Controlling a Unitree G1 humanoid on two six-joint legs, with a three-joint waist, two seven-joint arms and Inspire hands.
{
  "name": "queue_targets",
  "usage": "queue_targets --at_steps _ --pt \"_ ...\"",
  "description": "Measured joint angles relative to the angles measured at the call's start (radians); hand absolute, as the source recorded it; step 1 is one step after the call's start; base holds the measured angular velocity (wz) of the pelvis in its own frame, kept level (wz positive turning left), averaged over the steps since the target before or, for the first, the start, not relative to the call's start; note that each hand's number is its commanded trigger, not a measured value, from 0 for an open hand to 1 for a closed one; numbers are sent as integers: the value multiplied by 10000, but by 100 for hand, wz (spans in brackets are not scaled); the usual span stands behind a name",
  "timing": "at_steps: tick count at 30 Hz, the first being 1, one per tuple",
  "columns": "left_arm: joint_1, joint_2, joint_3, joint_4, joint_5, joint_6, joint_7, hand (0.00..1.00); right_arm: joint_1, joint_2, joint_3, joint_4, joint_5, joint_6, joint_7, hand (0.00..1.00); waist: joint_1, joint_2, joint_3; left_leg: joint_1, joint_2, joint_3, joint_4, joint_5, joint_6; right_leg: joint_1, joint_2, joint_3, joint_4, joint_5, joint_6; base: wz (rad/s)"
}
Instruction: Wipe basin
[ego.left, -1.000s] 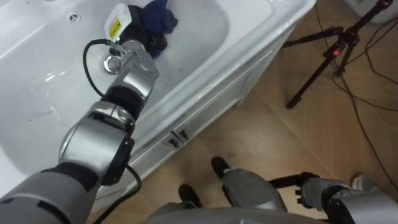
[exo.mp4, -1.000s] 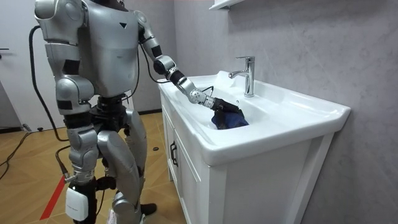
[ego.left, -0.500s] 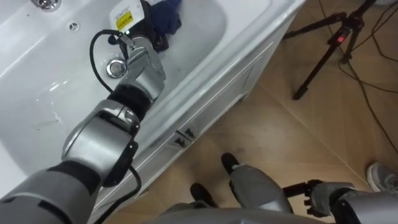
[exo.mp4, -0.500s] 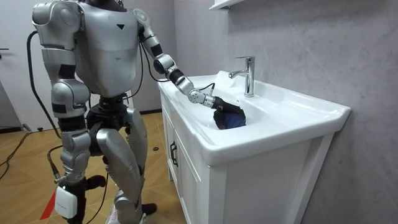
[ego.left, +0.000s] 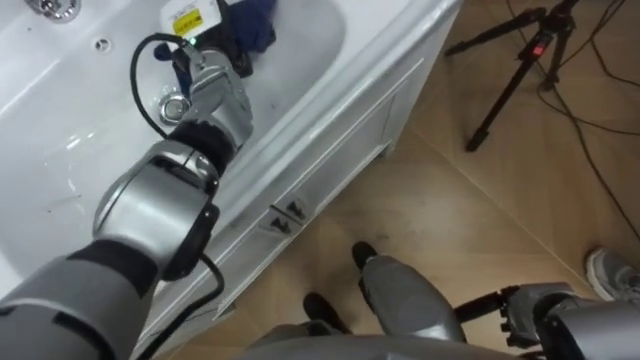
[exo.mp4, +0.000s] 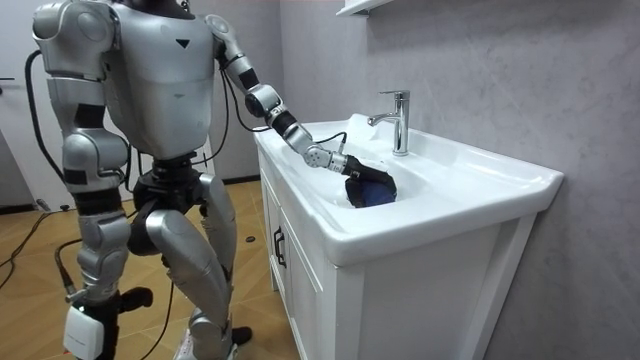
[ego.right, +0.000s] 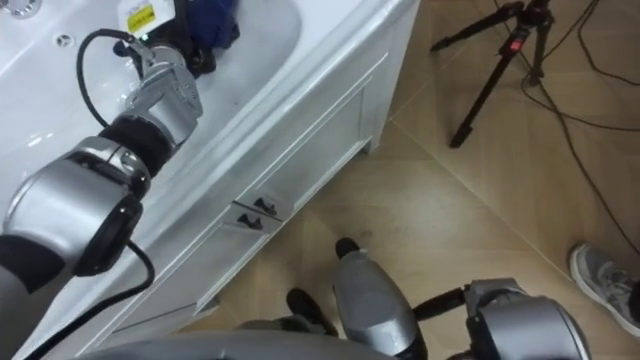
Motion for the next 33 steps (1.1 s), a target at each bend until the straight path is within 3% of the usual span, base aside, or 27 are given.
queue_targets --at_steps 5,10,14,17,26,33 --pt "391 660 1097 84 -9 -619 -457 100 269 5 -208 -11 -82 -20 -21 0 234 -233 -37 21 181 244 165 -54 -135 -8 194 174 43 101 -109 -18" --pt "820 1143 1814 157 -19 -727 -999 100 692 -1 -326 3 -259 -29 -10 0 683 -332 -142 140 302 313 147 -1 -341 42 314 193 119 108 -296 -6" --pt "1286 1586 2029 253 -91 -767 -1434 100 855 -16 -435 4 -485 -40 18 0 959 -314 -331 147 382 245 189 31 -480 85 452 165 160 52 -431 -1" --pt "1483 1880 1982 685 7 -760 -1806 100 982 -47 -441 -18 -564 -46 18 0 1042 -222 -405 169 540 19 329 -16 -573 269 521 -52 87 14 -545 15" --pt "1700 1988 2400 716 517 -816 -2420 100 1121 -91 -647 16 -1160 -102 67 0 1301 -290 -413 377 693 -775 477 225 -950 740 539 -660 -27 -153 -918 19" --pt "2155 1984 2935 713 1571 -908 -2737 100 1483 -92 -1126 7 -1972 -81 -26 0 1689 -327 -450 883 801 -927 482 271 -1030 1269 645 -737 5 -377 -1177 0"
